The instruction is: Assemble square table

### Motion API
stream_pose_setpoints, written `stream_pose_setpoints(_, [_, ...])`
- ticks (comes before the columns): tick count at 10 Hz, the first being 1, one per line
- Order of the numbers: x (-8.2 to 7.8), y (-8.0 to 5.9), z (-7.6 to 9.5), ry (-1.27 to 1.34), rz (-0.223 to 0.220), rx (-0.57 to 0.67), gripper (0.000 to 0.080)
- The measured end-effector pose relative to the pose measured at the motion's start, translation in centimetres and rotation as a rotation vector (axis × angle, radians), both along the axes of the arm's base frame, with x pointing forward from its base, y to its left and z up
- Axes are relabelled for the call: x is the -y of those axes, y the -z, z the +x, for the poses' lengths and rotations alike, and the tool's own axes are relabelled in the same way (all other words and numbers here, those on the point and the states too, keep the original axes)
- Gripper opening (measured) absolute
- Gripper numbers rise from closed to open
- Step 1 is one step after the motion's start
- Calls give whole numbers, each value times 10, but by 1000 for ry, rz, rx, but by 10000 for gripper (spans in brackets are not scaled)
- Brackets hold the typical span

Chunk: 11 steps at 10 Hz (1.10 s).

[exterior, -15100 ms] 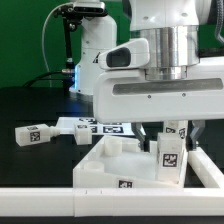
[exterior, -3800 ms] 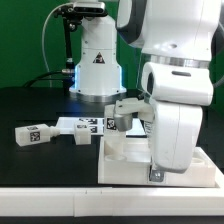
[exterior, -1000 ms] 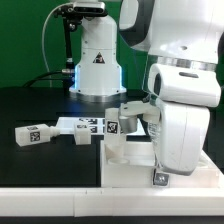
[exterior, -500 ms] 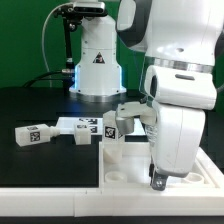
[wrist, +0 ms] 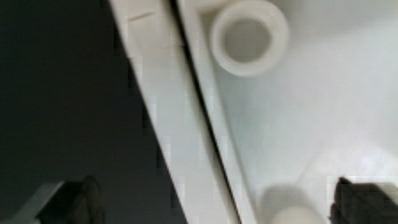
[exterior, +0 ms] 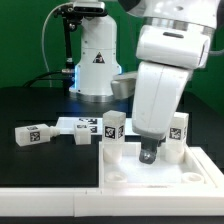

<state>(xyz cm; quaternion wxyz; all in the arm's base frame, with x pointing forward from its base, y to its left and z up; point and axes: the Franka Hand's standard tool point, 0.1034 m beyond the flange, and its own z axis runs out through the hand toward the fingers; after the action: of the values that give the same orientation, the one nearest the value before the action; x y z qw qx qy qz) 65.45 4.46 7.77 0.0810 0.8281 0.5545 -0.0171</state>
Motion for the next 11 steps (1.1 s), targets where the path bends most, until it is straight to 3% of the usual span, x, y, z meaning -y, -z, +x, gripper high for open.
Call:
stream_pose_setpoints(4, [2, -1, 0, 267, 19, 41, 648])
stream_pose_setpoints(6, [39, -28, -7, 468, 38, 17, 648])
stream_pose_setpoints(7, [44, -30, -13, 670, 31, 21, 648])
stream_pose_setpoints(11, [39, -26, -11, 816, 40, 38, 648])
